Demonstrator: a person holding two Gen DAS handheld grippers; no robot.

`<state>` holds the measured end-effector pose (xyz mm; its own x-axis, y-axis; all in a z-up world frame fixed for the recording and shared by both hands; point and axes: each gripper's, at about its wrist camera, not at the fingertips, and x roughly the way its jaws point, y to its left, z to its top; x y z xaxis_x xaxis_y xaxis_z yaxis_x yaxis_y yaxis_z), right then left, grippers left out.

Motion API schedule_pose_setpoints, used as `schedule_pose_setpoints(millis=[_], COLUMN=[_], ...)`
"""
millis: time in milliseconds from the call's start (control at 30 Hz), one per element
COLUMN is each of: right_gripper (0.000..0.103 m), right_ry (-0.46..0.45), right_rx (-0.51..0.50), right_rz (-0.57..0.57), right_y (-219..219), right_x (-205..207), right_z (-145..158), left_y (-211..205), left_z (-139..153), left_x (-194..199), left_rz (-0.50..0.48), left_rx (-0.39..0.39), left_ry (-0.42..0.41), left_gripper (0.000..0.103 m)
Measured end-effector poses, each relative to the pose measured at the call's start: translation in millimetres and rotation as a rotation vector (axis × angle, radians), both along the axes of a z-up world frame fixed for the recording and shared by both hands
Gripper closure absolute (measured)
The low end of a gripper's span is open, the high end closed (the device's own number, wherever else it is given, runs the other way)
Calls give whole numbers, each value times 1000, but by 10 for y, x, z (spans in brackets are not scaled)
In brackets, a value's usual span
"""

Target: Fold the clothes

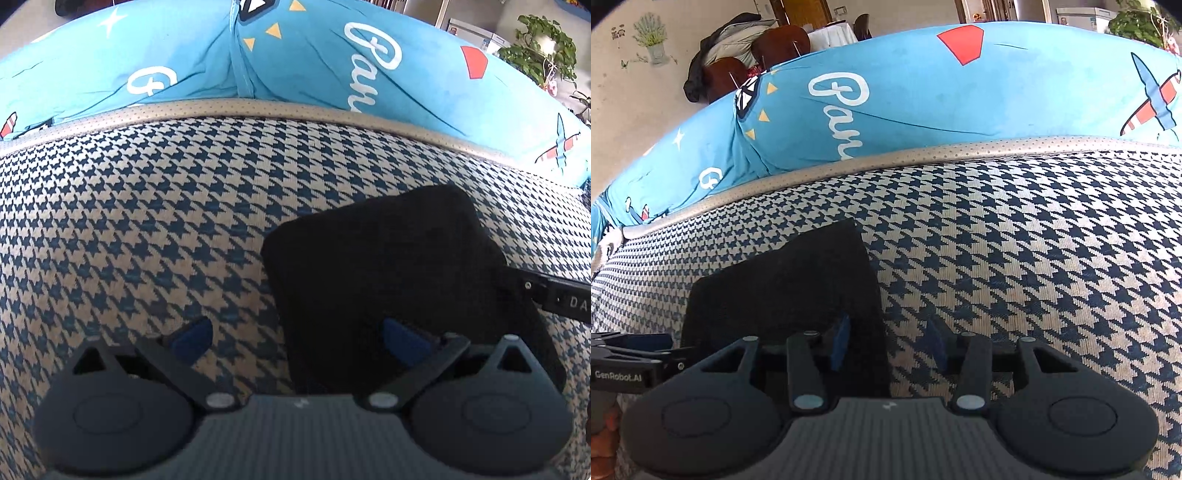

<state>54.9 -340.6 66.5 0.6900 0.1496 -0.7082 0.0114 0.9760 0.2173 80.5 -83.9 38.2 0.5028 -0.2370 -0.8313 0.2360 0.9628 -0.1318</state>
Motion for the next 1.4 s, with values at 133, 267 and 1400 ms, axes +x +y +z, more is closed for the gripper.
schedule_pose_setpoints(millis=[133, 267, 1400], right_gripper=[50, 50, 31], right_ry=[7, 0, 82], right_rx=[-10, -1, -7], right_rz=[-21, -47, -194], right_y=[-10, -27, -16], right_x=[10, -13, -970], right_z=[-30, 0, 93], left_y=[-8, -1, -128], left_z=[-73, -58, 73], left_x=[-36, -83, -961], left_rz=[-8, -13, -78], left_rx=[52, 81, 69], left_ry=[6, 2, -68], left_gripper=[0, 0, 0])
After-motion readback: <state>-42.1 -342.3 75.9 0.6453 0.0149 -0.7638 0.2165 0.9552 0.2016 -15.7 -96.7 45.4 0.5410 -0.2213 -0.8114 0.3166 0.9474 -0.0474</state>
